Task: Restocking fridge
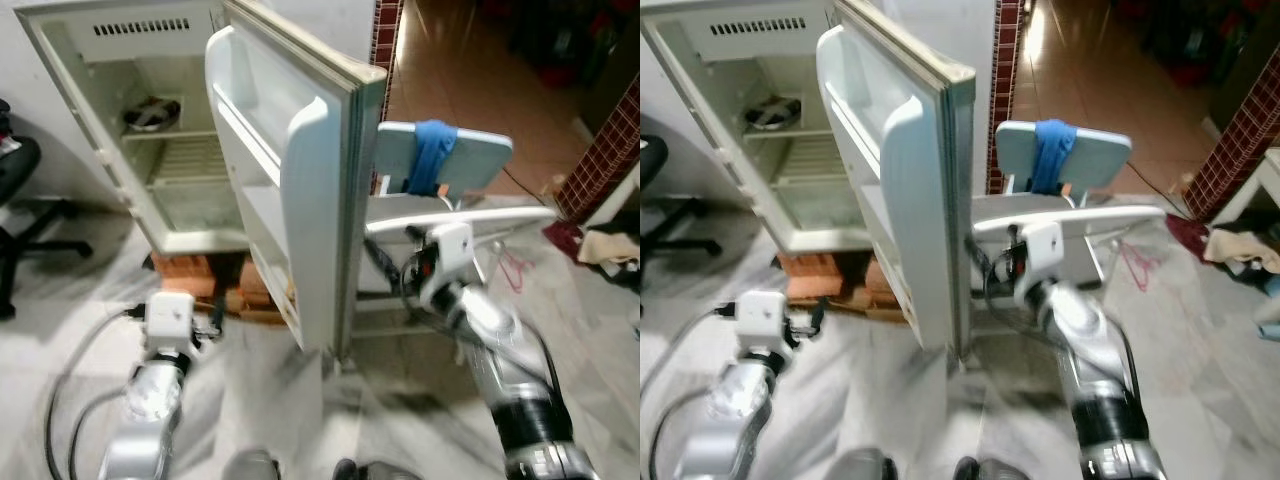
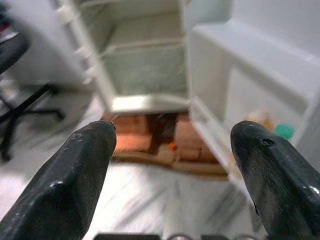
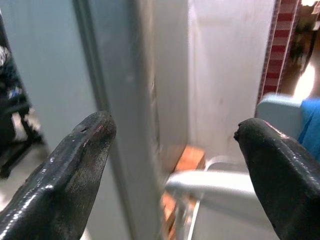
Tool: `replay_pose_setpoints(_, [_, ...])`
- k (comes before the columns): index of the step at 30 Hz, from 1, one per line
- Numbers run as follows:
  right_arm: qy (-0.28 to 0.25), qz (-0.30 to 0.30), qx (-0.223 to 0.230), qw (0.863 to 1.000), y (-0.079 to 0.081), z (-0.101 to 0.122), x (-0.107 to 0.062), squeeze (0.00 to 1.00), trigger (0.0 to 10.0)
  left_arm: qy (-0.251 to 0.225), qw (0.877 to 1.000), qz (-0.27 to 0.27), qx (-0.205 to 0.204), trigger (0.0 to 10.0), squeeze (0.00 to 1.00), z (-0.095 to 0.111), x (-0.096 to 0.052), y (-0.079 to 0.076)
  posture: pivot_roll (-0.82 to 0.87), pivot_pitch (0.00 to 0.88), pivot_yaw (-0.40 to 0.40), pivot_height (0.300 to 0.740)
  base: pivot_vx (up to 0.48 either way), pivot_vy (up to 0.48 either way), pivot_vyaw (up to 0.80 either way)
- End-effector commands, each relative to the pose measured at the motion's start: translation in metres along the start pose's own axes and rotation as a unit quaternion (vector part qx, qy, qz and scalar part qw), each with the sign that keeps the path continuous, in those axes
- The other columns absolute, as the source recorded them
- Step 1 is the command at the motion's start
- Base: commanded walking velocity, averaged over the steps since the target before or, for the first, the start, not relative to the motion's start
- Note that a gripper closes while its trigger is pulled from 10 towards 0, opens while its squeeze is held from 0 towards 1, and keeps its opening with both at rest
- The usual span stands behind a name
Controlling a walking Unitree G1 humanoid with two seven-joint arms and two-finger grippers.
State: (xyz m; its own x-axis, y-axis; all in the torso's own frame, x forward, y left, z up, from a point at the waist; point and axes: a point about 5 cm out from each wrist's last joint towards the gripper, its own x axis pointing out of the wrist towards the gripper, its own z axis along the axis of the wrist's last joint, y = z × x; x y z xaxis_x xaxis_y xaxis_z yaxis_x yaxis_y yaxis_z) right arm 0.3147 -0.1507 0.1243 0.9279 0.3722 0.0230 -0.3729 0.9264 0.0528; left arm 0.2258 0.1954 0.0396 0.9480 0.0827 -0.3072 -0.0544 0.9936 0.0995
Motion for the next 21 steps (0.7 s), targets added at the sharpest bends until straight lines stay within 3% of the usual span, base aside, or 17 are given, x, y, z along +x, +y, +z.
replay_pose_setpoints(1, [-0.020, -0.016, 0.013, 1.000, 0.000, 0.007, 0.009, 0.00, 10.0, 0.010, 1.000, 0.004, 0.005, 10.0, 0.00, -0.002, 0.000, 0.004, 0.09, 0.000, 0.032, 0.740, 0.000, 0.000, 0.00])
replay_pose_setpoints(9, [-0.071, -0.023, 0.032, 0.997, 0.017, 0.027, 0.041, 0.00, 10.0, 0.028, 1.000, 0.003, -0.008, 10.0, 0.00, -0.005, 0.002, 0.003, 0.10, 0.000, 0.028, 0.740, 0.000, 0.000, 0.00])
replay_pose_setpoints(11, [-0.086, -0.024, 0.042, 0.995, 0.031, 0.039, 0.061, 0.00, 10.0, 0.028, 1.000, -0.001, -0.010, 10.0, 0.00, -0.004, 0.004, 0.002, 0.11, 0.000, 0.019, 0.740, 0.000, 0.000, 0.00])
replay_pose_setpoints(18, [-0.105, -0.003, 0.053, 0.993, 0.061, 0.058, 0.088, 0.00, 10.0, 0.030, 0.999, -0.001, -0.010, 10.0, 0.00, -0.005, 0.002, 0.001, 0.15, 0.000, -0.012, 0.740, 0.000, 0.000, 0.00])
replay_pose_setpoints(21, [-0.104, 0.023, 0.086, 0.991, 0.078, 0.062, 0.097, 0.00, 10.0, 0.027, 1.000, 0.005, -0.015, 10.0, 0.00, -0.006, 0.000, 0.002, 0.17, 0.000, -0.029, 0.740, 0.000, 0.000, 0.00])
